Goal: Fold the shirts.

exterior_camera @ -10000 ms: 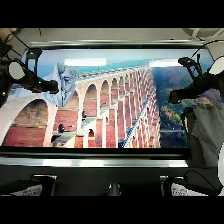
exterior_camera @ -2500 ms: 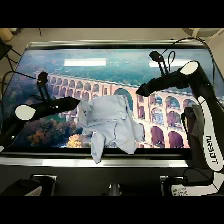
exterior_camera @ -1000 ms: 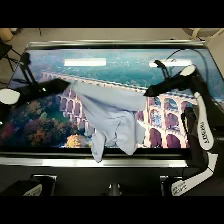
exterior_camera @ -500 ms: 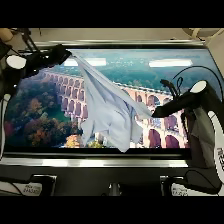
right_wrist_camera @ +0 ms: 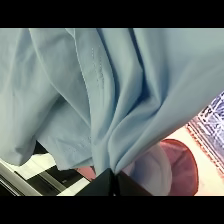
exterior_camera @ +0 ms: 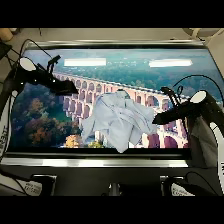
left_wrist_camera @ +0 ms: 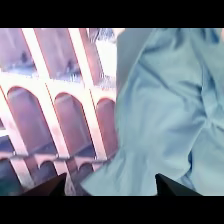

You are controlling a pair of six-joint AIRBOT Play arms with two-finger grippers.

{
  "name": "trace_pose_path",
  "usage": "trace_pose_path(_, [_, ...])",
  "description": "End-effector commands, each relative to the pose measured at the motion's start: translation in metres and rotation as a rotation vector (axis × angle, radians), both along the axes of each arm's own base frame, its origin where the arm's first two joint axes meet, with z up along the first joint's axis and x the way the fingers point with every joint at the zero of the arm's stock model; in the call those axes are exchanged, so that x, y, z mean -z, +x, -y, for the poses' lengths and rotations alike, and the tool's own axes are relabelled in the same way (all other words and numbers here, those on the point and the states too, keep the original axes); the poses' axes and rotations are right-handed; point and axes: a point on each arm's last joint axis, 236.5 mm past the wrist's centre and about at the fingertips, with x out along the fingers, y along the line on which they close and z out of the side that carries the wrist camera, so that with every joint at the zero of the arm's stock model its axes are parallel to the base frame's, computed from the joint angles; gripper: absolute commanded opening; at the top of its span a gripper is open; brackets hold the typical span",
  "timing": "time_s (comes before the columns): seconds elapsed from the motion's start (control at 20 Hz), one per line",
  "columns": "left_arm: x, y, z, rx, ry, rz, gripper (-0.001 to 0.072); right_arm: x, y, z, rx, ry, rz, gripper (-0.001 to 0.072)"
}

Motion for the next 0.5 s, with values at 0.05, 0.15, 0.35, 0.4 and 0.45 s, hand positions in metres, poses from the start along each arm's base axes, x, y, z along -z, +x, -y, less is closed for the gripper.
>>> trace_pose_path(0.05, [0.051, -0.108, 0.02, -0.055, -0.053, -0.187, 0.0697, 0.0, 0.001, 0.0, -0.012, -0.002, 0.02, 0.0017])
trace_pose_path(0.15, [0.08, -0.144, 0.04, -0.105, -0.115, -0.214, 0.0696, 0.0, 0.002, 0.0, -0.014, -0.003, 0.025, 0.0017])
trace_pose_path(0.35, [0.108, -0.173, 0.059, -0.083, -0.135, -0.268, 0.0689, 0.0, 0.005, 0.001, -0.02, -0.007, 0.042, 0.0017])
trace_pose_path(0.4, [0.111, -0.169, 0.061, -0.092, -0.134, -0.254, 0.0689, 0.0, 0.005, 0.001, -0.021, -0.007, 0.042, 0.0017])
trace_pose_path(0.45, [0.113, -0.163, 0.063, -0.109, -0.136, -0.234, 0.0686, 0.0, 0.005, 0.001, -0.023, -0.008, 0.043, 0.0017])
